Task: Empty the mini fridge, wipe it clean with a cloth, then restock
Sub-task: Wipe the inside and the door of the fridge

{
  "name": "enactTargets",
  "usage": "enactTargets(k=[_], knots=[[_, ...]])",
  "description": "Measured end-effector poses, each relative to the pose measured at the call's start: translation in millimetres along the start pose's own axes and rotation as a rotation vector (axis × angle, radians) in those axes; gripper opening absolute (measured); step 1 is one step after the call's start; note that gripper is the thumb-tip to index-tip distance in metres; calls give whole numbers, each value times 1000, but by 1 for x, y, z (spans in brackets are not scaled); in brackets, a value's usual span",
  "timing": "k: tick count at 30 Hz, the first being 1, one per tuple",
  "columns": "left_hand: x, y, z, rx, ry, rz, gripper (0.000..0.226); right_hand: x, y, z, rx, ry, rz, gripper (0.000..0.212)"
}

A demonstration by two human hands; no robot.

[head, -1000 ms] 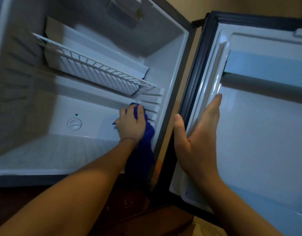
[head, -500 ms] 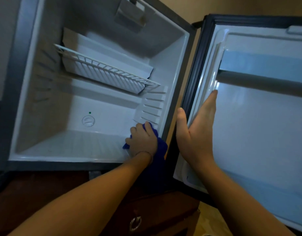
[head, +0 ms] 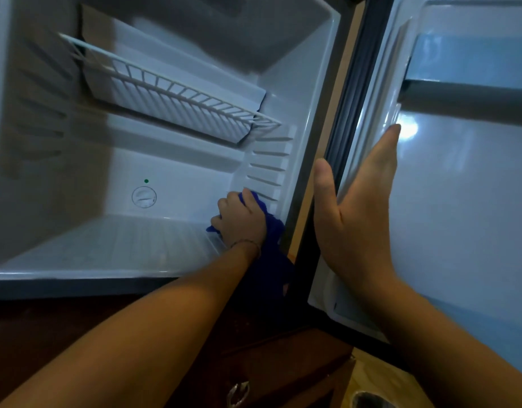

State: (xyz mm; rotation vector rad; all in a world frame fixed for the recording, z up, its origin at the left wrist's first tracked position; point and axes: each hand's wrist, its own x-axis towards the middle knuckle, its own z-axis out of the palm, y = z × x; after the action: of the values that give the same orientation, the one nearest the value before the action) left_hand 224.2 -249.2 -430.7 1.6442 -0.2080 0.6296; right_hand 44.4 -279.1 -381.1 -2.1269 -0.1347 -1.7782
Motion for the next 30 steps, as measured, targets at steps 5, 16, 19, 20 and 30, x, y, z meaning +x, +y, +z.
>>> enactTargets(k=[5,16,19,20,30], knots=[[37,-15,11,-3,-5,-59,44,0,2,-2,-50,0,-39,96],[63,-20,13,-103,32,-134,44,1,9,-3,-103,-21,-64,98],[54,-11,5,-193,66,-65,42,0,9,-5,-97,-38,-53,101],[50,-8,2,-225,70,-33,42,-1,9,-6,-90,-48,-44,103],[44,83,-23,-295,60,381,23,0,8,-14,-31,-92,23,106]])
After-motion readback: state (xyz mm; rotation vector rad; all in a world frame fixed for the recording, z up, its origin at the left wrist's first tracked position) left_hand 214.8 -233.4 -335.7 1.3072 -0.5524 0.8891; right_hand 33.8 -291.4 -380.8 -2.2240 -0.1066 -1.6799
